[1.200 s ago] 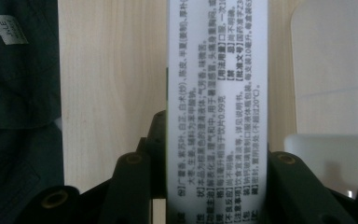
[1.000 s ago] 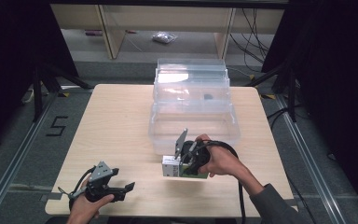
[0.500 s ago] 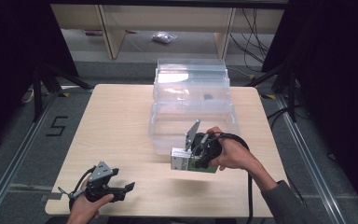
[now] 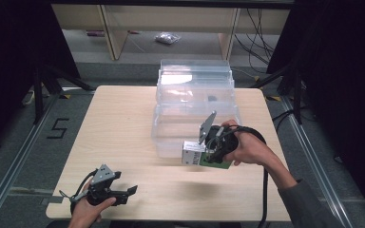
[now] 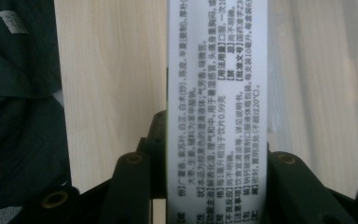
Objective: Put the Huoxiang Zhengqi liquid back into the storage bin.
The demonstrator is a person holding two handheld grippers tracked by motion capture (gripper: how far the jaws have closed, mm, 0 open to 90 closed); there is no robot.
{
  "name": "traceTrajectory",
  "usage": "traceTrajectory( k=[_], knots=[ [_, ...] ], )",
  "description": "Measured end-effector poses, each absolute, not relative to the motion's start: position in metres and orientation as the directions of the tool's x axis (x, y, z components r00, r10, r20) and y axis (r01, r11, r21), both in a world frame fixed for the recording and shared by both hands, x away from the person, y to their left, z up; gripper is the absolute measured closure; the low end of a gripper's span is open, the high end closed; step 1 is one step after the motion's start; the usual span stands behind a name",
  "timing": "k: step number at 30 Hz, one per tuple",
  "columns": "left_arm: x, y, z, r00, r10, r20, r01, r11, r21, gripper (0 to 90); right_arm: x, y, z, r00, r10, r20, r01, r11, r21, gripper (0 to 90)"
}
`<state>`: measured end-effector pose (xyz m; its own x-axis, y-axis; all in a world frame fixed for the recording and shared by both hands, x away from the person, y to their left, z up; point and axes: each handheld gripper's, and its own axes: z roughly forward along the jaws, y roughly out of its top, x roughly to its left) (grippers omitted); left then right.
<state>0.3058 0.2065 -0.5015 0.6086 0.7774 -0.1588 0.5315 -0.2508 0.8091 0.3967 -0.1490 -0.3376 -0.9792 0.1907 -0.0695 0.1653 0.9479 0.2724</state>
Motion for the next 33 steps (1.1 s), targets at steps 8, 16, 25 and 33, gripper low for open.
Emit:
traceTrajectory(
  k=[8,16,25,33],
  knots=[
    [0.306,0.207,-0.502,0.607,0.779,-0.157,0.533,-0.252,0.808,14.7,0.402,-0.158,-0.33,-0.976,0.205,-0.067,0.178,0.939,0.293,65.4],
    [0.306,0.207,-0.502,0.607,0.779,-0.157,0.533,-0.252,0.808,14.7,0.404,-0.163,-0.318,-0.974,0.214,-0.076,0.182,0.936,0.301,65.5],
    [0.306,0.207,-0.502,0.609,0.777,-0.16,0.536,-0.254,0.805,14.7,0.413,-0.172,-0.3,-0.967,0.233,-0.102,0.193,0.932,0.306,65.5],
    [0.307,0.207,-0.502,0.608,0.777,-0.163,0.537,-0.252,0.805,14.7,0.435,-0.178,-0.299,-0.966,0.236,-0.106,0.194,0.932,0.306,65.5]
  ],
)
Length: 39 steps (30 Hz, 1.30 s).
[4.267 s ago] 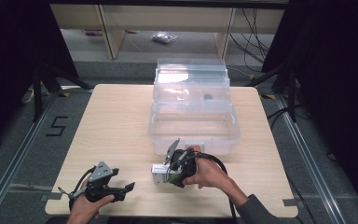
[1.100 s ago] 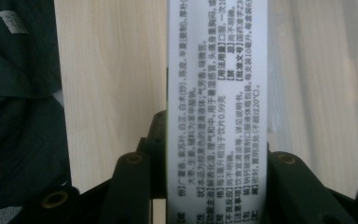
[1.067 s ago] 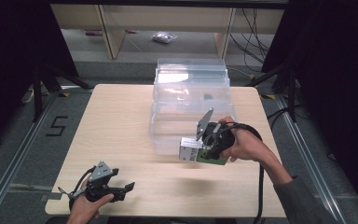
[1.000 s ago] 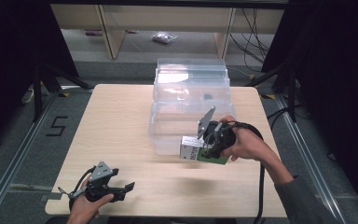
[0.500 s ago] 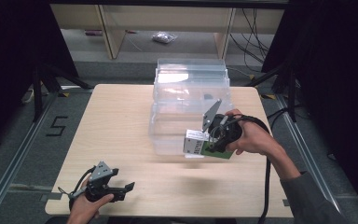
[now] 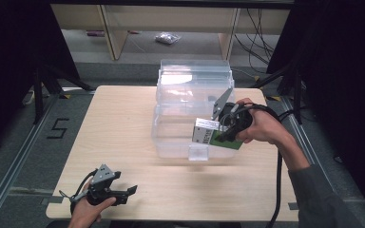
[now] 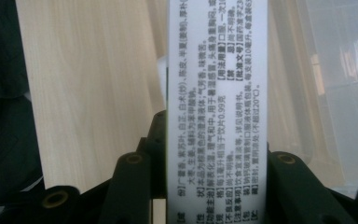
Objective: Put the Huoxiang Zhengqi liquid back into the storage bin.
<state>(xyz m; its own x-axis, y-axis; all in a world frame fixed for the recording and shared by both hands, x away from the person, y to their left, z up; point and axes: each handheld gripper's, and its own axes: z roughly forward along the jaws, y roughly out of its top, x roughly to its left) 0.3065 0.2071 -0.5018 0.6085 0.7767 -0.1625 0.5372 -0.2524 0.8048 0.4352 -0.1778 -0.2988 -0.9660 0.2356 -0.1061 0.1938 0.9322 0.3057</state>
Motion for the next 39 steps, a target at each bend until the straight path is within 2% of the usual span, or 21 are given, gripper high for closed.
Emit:
traceTrajectory(
  k=[9,10,14,19,20,21,24,25,39],
  knots=[
    [0.307,0.207,-0.502,0.607,0.777,-0.166,0.54,-0.25,0.804,14.7,0.461,-0.179,-0.304,-0.971,0.215,-0.103,0.172,0.931,0.321,65.5],
    [0.307,0.207,-0.502,0.607,0.777,-0.164,0.54,-0.253,0.803,14.8,0.463,-0.18,-0.305,-0.963,0.257,-0.077,0.221,0.923,0.316,65.4],
    [0.307,0.207,-0.502,0.608,0.777,-0.162,0.54,-0.255,0.802,14.7,0.474,-0.181,-0.31,-0.968,0.234,-0.087,0.195,0.925,0.326,65.4],
    [0.307,0.207,-0.502,0.608,0.777,-0.162,0.541,-0.256,0.801,14.7,0.485,-0.185,-0.316,-0.96,0.267,-0.079,0.229,0.919,0.321,65.4],
    [0.307,0.207,-0.502,0.609,0.776,-0.164,0.539,-0.254,0.803,14.7,0.49,-0.185,-0.317,-0.967,0.24,-0.089,0.199,0.924,0.326,65.4],
    [0.307,0.207,-0.502,0.608,0.777,-0.164,0.54,-0.253,0.803,14.7,0.489,-0.186,-0.318,-0.959,0.273,-0.079,0.235,0.917,0.322,65.4],
    [0.307,0.207,-0.502,0.607,0.777,-0.163,0.54,-0.253,0.803,14.7,0.498,-0.187,-0.321,-0.965,0.248,-0.085,0.207,0.92,0.331,65.4],
    [0.307,0.207,-0.502,0.609,0.776,-0.164,0.54,-0.254,0.803,14.7,0.498,-0.187,-0.322,-0.958,0.276,-0.082,0.235,0.915,0.328,65.4],
    [0.307,0.207,-0.502,0.608,0.776,-0.167,0.54,-0.251,0.803,14.7,0.521,-0.192,-0.338,-0.949,0.308,-0.073,0.272,0.911,0.309,65.4]
  ],
)
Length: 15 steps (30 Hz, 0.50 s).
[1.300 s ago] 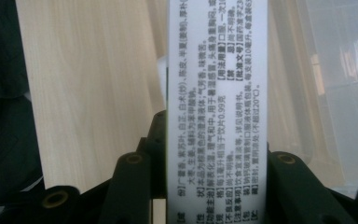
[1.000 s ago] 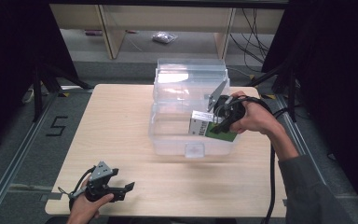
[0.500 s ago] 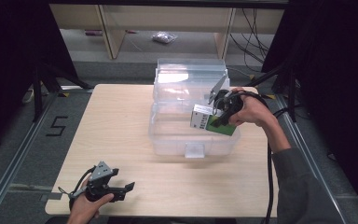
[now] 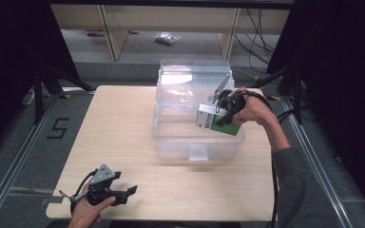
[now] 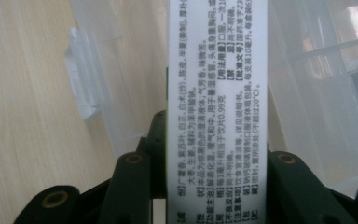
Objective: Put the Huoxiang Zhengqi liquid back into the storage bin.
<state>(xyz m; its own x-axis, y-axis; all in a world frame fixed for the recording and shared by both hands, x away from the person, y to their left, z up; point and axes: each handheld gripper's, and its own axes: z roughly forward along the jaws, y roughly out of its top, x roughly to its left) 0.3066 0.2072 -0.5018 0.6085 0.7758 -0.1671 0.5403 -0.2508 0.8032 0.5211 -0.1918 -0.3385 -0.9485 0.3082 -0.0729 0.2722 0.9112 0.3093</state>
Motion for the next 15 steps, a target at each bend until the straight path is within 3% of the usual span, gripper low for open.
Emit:
traceTrajectory(
  k=[15],
  knots=[
    [0.307,0.207,-0.502,0.611,0.774,-0.167,0.539,-0.253,0.803,14.7,0.532,-0.195,-0.362,-0.956,0.289,-0.045,0.265,0.92,0.289,65.4]
  ],
)
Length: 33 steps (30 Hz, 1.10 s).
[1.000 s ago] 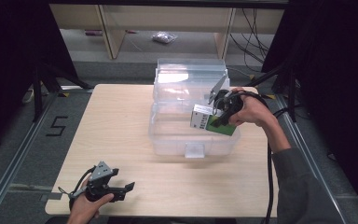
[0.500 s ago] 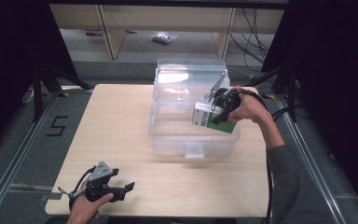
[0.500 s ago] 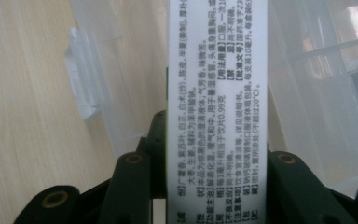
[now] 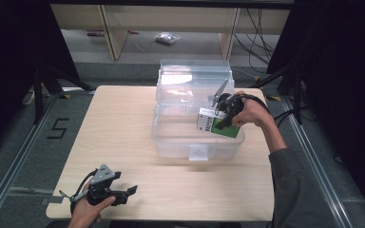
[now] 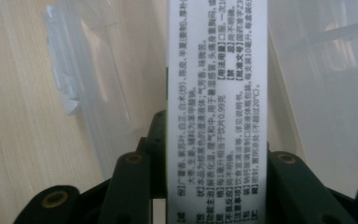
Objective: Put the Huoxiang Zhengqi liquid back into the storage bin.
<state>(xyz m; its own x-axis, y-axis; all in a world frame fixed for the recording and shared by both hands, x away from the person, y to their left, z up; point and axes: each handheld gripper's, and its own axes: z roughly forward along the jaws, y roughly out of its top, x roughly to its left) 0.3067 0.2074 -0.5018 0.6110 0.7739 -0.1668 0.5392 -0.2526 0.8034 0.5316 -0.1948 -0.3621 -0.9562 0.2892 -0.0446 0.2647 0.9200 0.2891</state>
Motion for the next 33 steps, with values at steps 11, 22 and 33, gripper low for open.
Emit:
traceTrajectory(
  k=[11,22,33],
  knots=[
    [0.307,0.207,-0.502,0.61,0.774,-0.17,0.539,-0.248,0.805,14.7,0.533,-0.195,-0.382,-0.961,0.276,-0.03,0.259,0.93,0.26,65.3],
    [0.307,0.207,-0.502,0.608,0.775,-0.17,0.537,-0.244,0.807,14.8,0.535,-0.193,-0.396,-0.959,0.281,-0.025,0.27,0.941,0.203,65.1],
    [0.307,0.207,-0.502,0.607,0.776,-0.171,0.542,-0.247,0.803,14.8,0.535,-0.196,-0.41,-0.956,0.293,-0.006,0.286,0.937,0.2,65.0]
  ],
)
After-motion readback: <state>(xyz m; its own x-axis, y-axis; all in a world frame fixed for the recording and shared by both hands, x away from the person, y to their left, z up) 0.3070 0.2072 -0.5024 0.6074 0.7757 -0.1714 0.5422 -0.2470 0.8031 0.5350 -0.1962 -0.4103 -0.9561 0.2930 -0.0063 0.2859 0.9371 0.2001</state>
